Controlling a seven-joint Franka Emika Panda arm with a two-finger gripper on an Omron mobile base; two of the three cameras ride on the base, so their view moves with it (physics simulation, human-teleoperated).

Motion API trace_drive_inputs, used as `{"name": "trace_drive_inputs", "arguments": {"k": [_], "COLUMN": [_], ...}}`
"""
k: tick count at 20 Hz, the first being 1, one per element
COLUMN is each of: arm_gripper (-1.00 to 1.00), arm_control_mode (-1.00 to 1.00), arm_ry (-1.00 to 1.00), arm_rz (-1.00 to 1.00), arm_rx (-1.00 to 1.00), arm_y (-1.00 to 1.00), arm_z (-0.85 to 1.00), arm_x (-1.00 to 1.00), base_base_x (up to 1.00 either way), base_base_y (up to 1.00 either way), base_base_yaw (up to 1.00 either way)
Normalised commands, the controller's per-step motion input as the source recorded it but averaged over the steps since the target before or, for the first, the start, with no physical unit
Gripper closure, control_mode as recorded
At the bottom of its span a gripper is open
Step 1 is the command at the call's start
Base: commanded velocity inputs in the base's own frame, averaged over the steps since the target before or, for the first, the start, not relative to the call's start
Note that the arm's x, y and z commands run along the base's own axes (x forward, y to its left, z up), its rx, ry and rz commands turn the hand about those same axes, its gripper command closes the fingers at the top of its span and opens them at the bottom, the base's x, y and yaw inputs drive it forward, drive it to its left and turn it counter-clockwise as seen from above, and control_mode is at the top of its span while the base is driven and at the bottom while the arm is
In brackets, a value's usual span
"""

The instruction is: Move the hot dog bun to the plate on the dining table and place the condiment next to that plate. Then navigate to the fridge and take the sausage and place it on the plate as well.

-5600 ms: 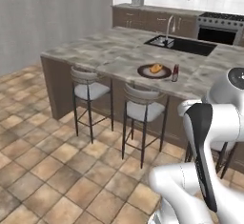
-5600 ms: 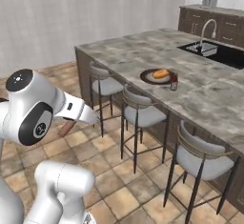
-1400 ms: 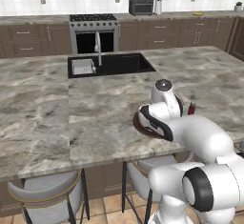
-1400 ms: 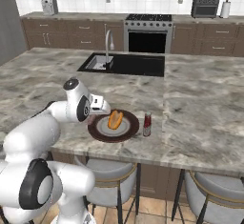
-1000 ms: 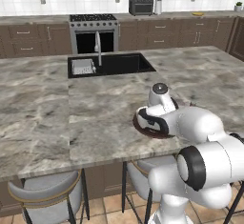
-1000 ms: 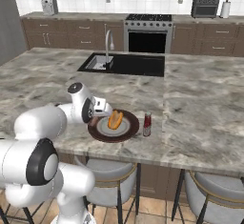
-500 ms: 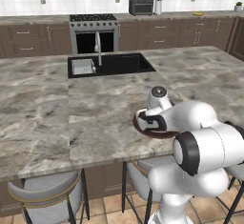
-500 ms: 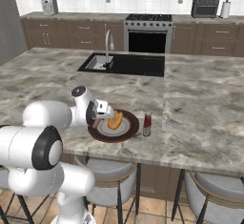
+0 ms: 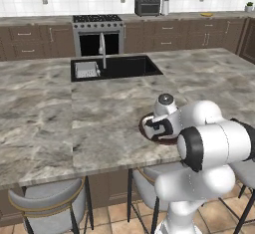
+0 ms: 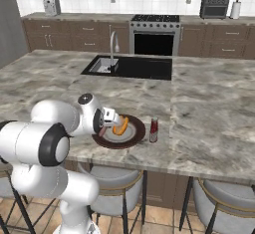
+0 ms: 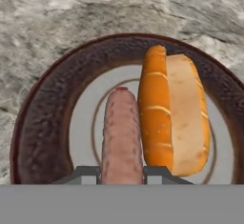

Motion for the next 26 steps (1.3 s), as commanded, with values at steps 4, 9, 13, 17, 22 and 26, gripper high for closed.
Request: {"name": "trace_drive_inputs", "arguments": {"k": [4, 9, 13, 17, 22, 26], "arm_gripper": [1.00, 1.00, 1.00, 1.00, 1.00, -1.00], "arm_control_mode": [-1.00, -1.00, -1.00, -1.00, -1.00, -1.00], "arm_ry": [0.00, 0.00, 0.00, 0.01, 0.01, 0.02], "arm_rz": [0.00, 0.00, 0.00, 0.00, 0.00, 0.00], "arm_rx": [0.00, 0.00, 0.00, 0.00, 0.00, 0.00], "arm_y": [-0.02, 0.00, -0.02, 0.00, 0.00, 0.00], "arm_z": [-0.19, -0.17, -0.16, -0.14, -0.15, -0.16], "arm_x": [0.09, 0.09, 0.05, 0.15, 0.18, 0.14], "base_base_x": [0.00, 0.00, 0.00, 0.00, 0.00, 0.00], "base_base_y": [0.00, 0.00, 0.00, 0.00, 0.00, 0.00], "base_base_yaw": [0.00, 0.00, 0.00, 0.00, 0.00, 0.00]}}
